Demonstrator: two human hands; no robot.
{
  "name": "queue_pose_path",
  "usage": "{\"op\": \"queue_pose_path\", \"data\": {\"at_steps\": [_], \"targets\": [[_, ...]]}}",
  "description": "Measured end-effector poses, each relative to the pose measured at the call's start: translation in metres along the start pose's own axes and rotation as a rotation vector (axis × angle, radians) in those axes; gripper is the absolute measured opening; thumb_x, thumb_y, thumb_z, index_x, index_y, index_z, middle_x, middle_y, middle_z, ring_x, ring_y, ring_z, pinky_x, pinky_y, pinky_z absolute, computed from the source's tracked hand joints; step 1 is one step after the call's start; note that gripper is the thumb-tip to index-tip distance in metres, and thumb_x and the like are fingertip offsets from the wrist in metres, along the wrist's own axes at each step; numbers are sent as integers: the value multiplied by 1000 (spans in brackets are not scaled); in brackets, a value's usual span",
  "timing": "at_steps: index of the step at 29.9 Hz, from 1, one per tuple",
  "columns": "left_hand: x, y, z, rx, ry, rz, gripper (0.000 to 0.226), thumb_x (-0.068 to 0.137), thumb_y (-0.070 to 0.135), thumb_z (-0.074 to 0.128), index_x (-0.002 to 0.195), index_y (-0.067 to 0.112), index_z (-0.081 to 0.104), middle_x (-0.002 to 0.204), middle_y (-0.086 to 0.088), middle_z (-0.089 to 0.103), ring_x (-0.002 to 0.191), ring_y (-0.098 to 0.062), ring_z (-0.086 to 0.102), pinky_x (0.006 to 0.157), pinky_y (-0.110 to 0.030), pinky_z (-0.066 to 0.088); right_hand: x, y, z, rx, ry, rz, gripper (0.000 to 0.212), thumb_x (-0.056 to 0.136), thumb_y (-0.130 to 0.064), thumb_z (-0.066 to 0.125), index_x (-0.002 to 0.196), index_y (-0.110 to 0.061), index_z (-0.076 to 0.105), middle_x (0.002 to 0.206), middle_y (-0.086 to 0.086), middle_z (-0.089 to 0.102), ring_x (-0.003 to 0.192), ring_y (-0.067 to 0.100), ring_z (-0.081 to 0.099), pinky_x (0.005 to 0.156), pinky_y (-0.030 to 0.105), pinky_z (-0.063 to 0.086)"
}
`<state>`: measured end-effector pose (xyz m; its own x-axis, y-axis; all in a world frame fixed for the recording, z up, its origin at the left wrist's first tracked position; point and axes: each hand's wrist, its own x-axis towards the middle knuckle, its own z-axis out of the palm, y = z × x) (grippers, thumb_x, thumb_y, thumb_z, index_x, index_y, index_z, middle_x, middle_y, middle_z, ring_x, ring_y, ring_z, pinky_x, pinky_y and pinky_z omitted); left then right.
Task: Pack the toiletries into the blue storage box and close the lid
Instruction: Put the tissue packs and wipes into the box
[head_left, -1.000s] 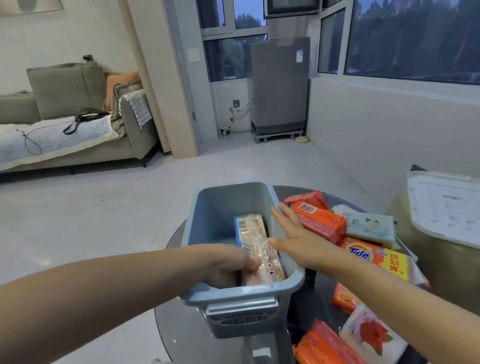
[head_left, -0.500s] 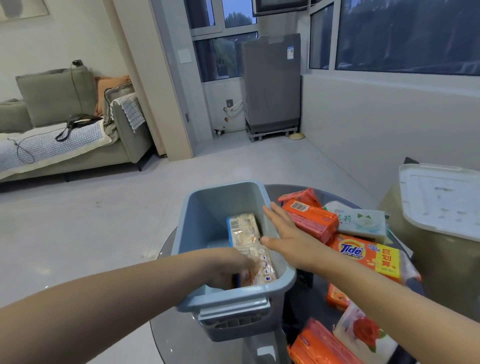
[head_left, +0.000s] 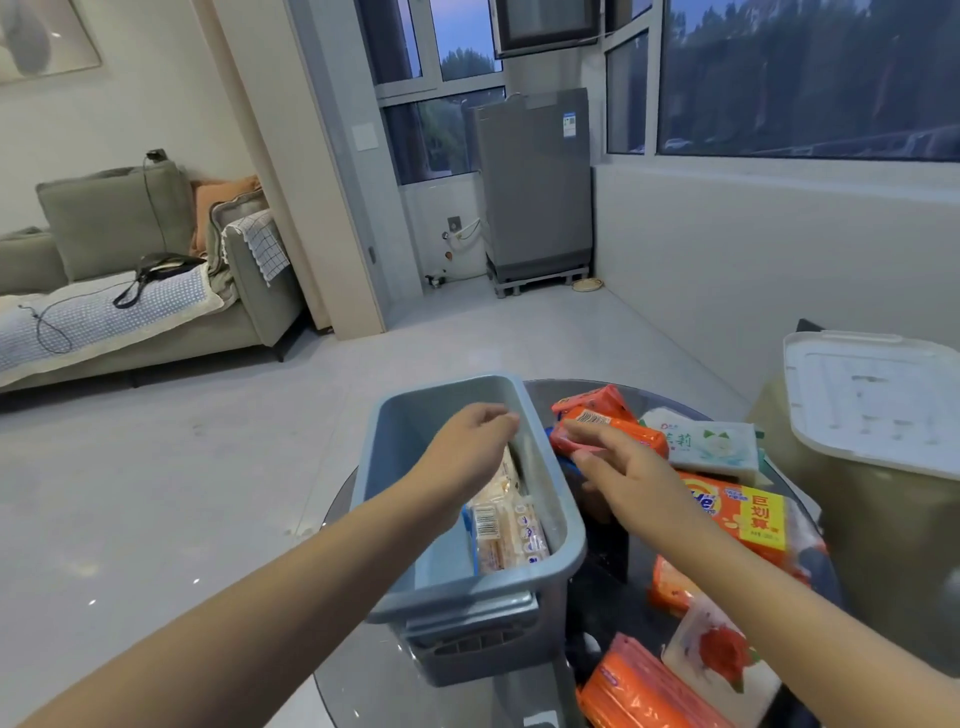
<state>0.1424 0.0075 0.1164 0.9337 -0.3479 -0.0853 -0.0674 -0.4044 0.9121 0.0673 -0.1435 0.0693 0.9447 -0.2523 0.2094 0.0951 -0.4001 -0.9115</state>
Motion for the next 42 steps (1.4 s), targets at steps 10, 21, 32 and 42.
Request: {"op": "queue_pose_path", "data": {"at_steps": [10,21,32,42], "targets": [[25,38,77,14,-77,199,22,90,24,53,111,19,60,98,3,64,95,-15,63,88,-33,53,13,31,-66,-165,258,44,23,89,-13,52,97,-27,67,105,-3,68,93,10,59,78,26,45],[99,59,149,339,-238,212,29,93,32,52,108,10,65,78,2,60,73,-17,55,69,-32,50,52,90,-126,-398,317,383,34,90,-31,48,121,-20,59,131,7,57,120,29,49,96,40,41],[158,46,196,719,-469,97,51,96,42,43,129,4,52,132,-19,56,121,-34,54,97,-40,44,49,105,-142,-229,51,480,28,89,-43,50,75,-18,50,71,0,53,63,16,52,59,31,43],[175,32,193,782,-482,2,45,93,43,49,106,3,65,81,-7,63,63,-18,56,50,-21,41,41,108,-142,-151,30,561,28,76,-42,70,82,-19,55,84,0,69,77,15,66,75,35,55]]}}
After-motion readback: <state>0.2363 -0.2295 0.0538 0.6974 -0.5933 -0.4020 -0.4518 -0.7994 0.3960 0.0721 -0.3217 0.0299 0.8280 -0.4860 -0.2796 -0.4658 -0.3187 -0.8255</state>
